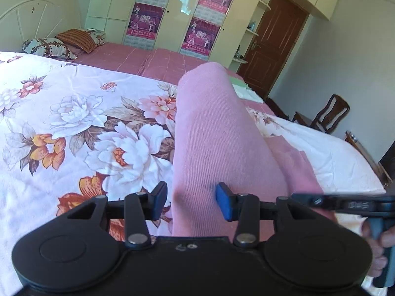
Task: Fold small clothes
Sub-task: 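Pinch the folded side edge with the right gripper and press it flat, then open the right gripper and release the folded edge of the sweatshirt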
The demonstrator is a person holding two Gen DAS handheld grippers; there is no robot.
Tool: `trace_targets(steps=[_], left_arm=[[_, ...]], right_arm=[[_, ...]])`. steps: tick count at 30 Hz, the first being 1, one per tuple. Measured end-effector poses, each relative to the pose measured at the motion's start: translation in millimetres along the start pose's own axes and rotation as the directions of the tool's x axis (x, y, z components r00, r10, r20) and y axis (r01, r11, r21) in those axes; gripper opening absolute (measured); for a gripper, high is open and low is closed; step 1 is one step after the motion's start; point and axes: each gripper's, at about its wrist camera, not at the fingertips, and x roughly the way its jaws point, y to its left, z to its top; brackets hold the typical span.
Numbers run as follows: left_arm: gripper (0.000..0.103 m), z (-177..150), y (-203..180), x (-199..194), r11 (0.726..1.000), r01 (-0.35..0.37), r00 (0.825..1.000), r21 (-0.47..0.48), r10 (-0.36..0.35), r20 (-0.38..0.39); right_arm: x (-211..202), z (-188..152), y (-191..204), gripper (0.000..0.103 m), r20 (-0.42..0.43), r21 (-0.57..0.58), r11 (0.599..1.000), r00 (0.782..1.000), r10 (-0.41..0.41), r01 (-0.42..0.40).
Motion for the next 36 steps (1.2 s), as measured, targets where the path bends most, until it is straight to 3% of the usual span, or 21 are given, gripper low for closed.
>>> trace_targets(steps=[2, 4, 7, 9, 12, 14, 15, 17, 22, 26, 27, 28, 31, 36], left_arm=[[0.041, 1.2, -4.1, 1.8, 1.0, 0.011, 1.0, 0.004, -0.011, -0.005], [0.043, 1.4, -12.9, 4.4, 1.0, 0.023, 1.0, 0.018, -0.023, -0.013], [0.043, -3.8, -26.3, 13.5, 0.998, 0.016, 0.999, 0.06, -0.013, -0.047], [0.043, -7.3, -31.5, 18.0, 0.996, -0.005, 0.998, 0.092, 0.011, -0.059], [0.043, -4.5, -29.2, 13.3, 0.995, 0.0, 0.998, 0.099, 0.006, -0.058], [0.041, -0.6, -24.4, 7.8, 0.995, -0.003, 0.999, 0.103, 0.007, -0.035], [0.041, 1.9, -21.0, 7.2, 0.995, -0.002, 1.0, 0.098, 0.004, -0.028], [0.041, 8.0, -15.4, 10.3, 0.997, 0.002, 0.999, 0.077, 0.001, -0.032], [0.042, 18.5, -7.1, 27.0, 0.999, 0.003, 0.999, 0.035, -0.002, -0.044], [0.05, 22.3, -2.1, 42.6, 1.0, -0.006, 0.996, 0.018, 0.007, -0.084], [0.051, 22.2, -3.4, 45.9, 0.999, -0.021, 0.995, 0.028, 0.024, -0.102], [0.051, 22.4, -6.1, 47.7, 0.999, -0.035, 0.993, 0.041, 0.039, -0.112], [0.043, 24.7, -20.6, 44.2, 0.994, -0.061, 0.991, 0.092, 0.071, -0.113], [0.045, 30.7, -48.4, 38.8, 0.989, -0.002, 0.994, 0.145, 0.018, -0.107]], right_arm=[[-20.3, -4.1, 33.0, 0.01, 0.097, -0.152, 0.984, 0.992, -0.076, 0.09], [-45.3, -6.4, 52.3, 0.009, 0.186, -0.218, 0.962, 0.974, -0.126, 0.166], [-68.6, -23.5, 55.8, 0.009, 0.225, -0.231, 0.933, 0.948, -0.225, 0.276], [-56.2, -39.2, 39.2, 0.009, 0.172, -0.212, 0.924, 0.943, -0.285, 0.318], [-36.2, -48.8, -1.8, 0.01, 0.066, -0.026, 0.976, 0.975, -0.212, 0.214], [-47.8, -47.9, -15.6, 0.025, 0.111, 0.079, 0.984, 0.979, -0.171, 0.162], [-55.9, -45.1, -21.2, 0.039, 0.152, 0.11, 0.984, 0.976, -0.154, 0.138], [-59.9, -35.7, -31.2, 0.041, 0.177, 0.158, 0.982, 0.975, -0.132, 0.104], [-29.7, 4.0, -48.0, 0.041, 0.102, 0.209, 0.974, 0.988, -0.114, 0.091], [-16.0, 9.6, -45.8, 0.04, 0.071, 0.154, 0.979, 0.986, -0.148, 0.136], [-12.9, 8.7, -42.3, 0.022, 0.068, 0.12, 0.981, 0.985, -0.159, 0.15], [-9.4, 8.6, -38.6, 0.013, 0.056, 0.086, 0.983, 0.985, -0.166, 0.161], [-8.0, 7.1, -24.8, 0.011, 0.095, -0.038, 0.975, 0.972, -0.216, 0.221], [-36.9, 6.1, -20.6, 0.011, 0.179, -0.095, 0.964, 0.957, -0.227, 0.247]])
